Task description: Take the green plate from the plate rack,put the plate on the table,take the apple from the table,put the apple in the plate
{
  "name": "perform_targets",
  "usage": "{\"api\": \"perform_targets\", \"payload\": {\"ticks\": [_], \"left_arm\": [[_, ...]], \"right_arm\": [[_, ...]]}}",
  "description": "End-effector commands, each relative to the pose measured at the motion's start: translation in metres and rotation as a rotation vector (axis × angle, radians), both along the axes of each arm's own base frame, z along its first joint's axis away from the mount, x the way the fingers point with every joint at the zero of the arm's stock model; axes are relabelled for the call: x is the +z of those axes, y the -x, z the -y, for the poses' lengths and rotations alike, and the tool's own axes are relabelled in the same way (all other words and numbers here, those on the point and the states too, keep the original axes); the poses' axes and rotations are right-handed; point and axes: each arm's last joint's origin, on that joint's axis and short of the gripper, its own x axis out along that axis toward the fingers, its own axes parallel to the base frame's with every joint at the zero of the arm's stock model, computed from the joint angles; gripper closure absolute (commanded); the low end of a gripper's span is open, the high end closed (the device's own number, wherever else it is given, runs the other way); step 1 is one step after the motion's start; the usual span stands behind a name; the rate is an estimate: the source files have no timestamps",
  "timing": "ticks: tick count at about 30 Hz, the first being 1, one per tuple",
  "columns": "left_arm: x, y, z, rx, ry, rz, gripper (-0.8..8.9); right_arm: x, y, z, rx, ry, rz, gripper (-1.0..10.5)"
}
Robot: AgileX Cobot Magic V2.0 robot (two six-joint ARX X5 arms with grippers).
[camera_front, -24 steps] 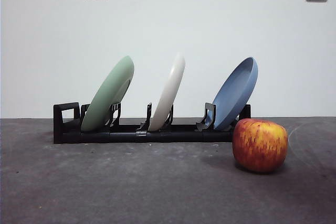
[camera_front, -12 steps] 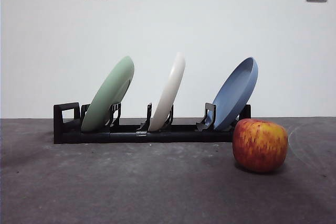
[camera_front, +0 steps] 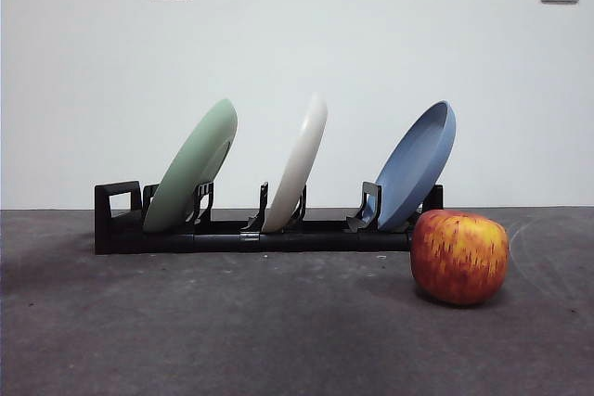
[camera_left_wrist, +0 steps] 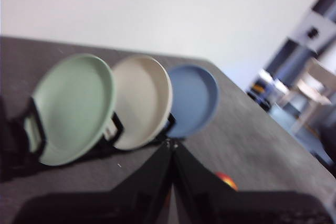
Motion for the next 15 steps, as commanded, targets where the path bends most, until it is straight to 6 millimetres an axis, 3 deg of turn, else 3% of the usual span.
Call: {"api": "perform_targets", "payload": {"ticks": [1,8,12,15], "left_arm": [[0.015,-0.017,0.002,-0.071,-0.059,-0.027,8.19],[0.036,-0.06,0.008,-0.173,-0.156,-0.206,8.19],[0.034,-0.083,0.014,-0.221,-0.183,-0.29,8.19],[0.029,-0.097,0.021,-0.251,-0.193,-0.331,8.13]], "right_arm": [[0.015,-0.017,0.0,0.086,0.019,-0.082,9.6],[0.031,-0.061,-0.005,0.177,0.117,-0.354,9.6],[0.027,-0.085,-0.012,0.16,0.226,-0.498,9.6],[0.022,-0.102,-0.019,0.153,0.291,-0.571,8.9]]}}
